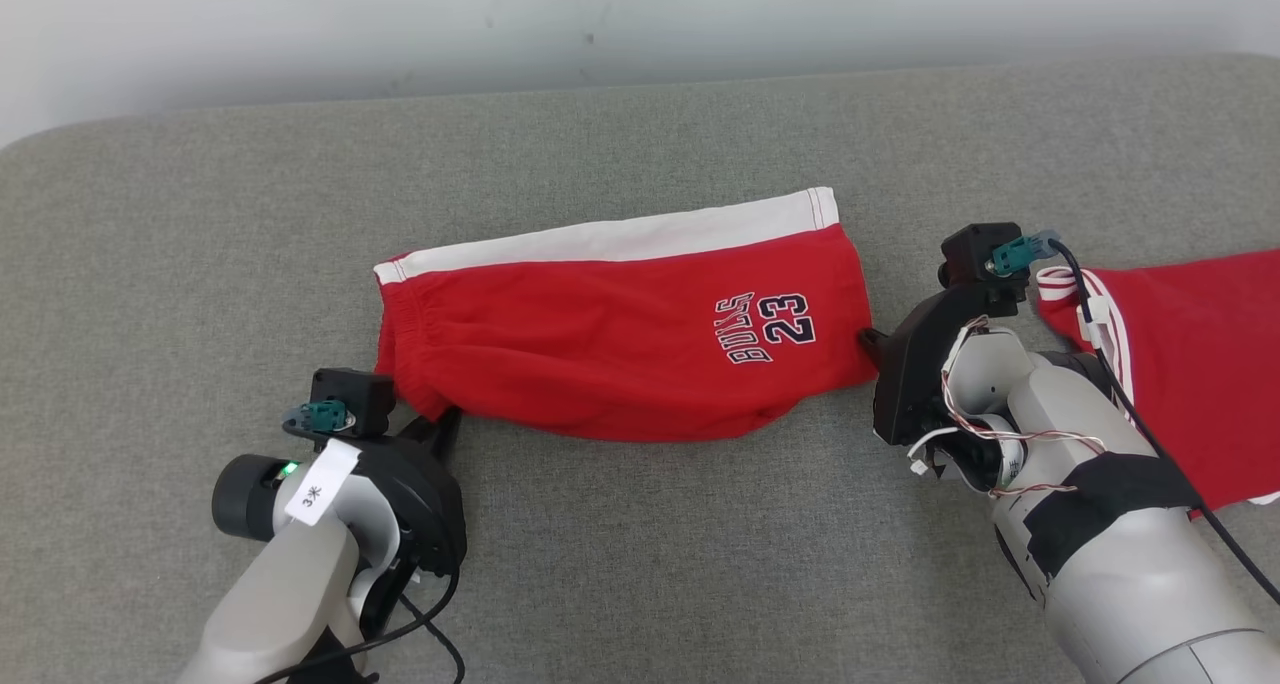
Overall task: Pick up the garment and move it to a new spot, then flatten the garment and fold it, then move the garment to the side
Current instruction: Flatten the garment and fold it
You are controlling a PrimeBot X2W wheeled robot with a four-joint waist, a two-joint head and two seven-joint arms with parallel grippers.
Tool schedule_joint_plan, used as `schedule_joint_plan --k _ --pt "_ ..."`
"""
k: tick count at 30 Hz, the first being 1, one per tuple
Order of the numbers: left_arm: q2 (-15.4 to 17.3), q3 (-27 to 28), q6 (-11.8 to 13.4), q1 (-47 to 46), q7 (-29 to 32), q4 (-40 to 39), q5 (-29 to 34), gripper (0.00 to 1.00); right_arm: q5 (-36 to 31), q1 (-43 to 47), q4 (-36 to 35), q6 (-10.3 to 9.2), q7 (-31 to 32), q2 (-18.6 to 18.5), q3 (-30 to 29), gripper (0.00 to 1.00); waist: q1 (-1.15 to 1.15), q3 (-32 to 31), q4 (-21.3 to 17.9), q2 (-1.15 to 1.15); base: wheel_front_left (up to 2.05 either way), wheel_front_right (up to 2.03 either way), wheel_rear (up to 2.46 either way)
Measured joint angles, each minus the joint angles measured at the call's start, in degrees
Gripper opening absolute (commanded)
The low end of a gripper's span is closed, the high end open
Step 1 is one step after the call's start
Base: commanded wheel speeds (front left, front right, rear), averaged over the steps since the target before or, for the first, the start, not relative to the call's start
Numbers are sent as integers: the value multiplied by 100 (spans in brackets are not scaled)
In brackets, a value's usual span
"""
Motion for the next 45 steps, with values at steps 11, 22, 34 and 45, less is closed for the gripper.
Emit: schedule_joint_plan --k 11,22,34,45 --pt "-20 -75 -11 2 -115 232 -8 0 67 65 220 87 -235 12 -20 0 0 -142 -6 0 0 0 0" --pt "96 -367 -59 346 -363 234 -8 2 197 902 -296 220 -590 -137 -22 40 0 -410 -23 -1 0 0 0" --pt "94 -456 -59 309 -396 170 -68 1 194 589 -444 198 -695 -124 -56 100 0 -291 16 -1 0 0 0" --pt "-9 -673 -60 10 -393 48 -132 2 199 334 62 22 -560 -125 -119 100 0 -38 224 -1 0 0 0"
